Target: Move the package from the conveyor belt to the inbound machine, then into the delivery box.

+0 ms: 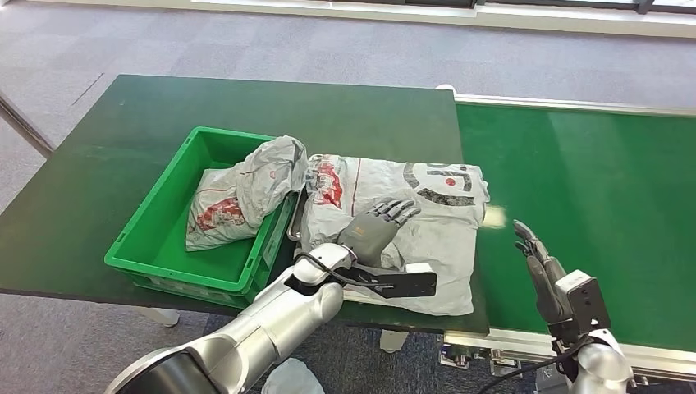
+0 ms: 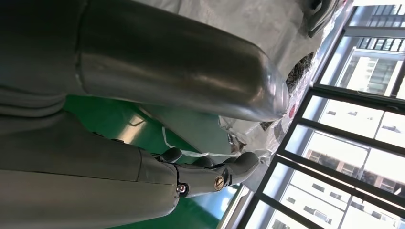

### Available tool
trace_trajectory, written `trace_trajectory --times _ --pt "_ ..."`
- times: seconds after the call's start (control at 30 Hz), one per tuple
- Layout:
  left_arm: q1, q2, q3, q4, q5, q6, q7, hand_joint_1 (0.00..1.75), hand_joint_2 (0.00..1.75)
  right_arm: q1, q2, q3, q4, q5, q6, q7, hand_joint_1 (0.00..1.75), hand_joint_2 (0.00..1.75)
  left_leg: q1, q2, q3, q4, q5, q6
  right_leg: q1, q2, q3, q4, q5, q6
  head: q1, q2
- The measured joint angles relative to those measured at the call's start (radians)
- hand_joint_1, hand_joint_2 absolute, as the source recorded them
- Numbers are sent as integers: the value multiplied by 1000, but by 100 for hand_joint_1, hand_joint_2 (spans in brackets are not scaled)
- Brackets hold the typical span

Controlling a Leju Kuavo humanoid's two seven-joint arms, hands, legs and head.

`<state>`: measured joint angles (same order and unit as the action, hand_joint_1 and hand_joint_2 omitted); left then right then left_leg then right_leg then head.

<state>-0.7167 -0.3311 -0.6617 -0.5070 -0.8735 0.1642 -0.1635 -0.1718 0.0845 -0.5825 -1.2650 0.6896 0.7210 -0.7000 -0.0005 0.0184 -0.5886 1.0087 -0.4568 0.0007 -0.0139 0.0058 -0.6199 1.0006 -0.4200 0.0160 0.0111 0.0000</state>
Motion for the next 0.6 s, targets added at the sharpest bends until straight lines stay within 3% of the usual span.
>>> trace_trajectory --times 0.1,0.13,0.23,0.27,0.6 --pt "-1 0 0 12 -8 29 62 0 175 3 2 -9 0 4 0 0 0 0 0 0 0 0 0 0 0 0 0 0 0 0 0 0" --pt "-1 0 0 16 -9 36 75 20 175 5 2 -11 0 5 0 0 0 0 0 0 0 0 0 0 0 0 0 0 0 0 0 0" --pt "-2 1 1 27 -7 30 89 151 175 12 4 -15 -2 9 0 0 0 0 0 0 0 0 0 0 0 0 0 0 0 0 0 0" --pt "-2 1 2 30 -6 24 88 175 175 14 5 -15 -3 11 0 0 0 0 0 0 0 0 0 0 0 0 0 0 0 0 0 0" --pt "0 1 4 47 -25 -8 75 175 175 15 10 -15 -5 18 0 0 0 0 0 -1 0 0 0 0 0 -1 1 0 0 0 0 0"
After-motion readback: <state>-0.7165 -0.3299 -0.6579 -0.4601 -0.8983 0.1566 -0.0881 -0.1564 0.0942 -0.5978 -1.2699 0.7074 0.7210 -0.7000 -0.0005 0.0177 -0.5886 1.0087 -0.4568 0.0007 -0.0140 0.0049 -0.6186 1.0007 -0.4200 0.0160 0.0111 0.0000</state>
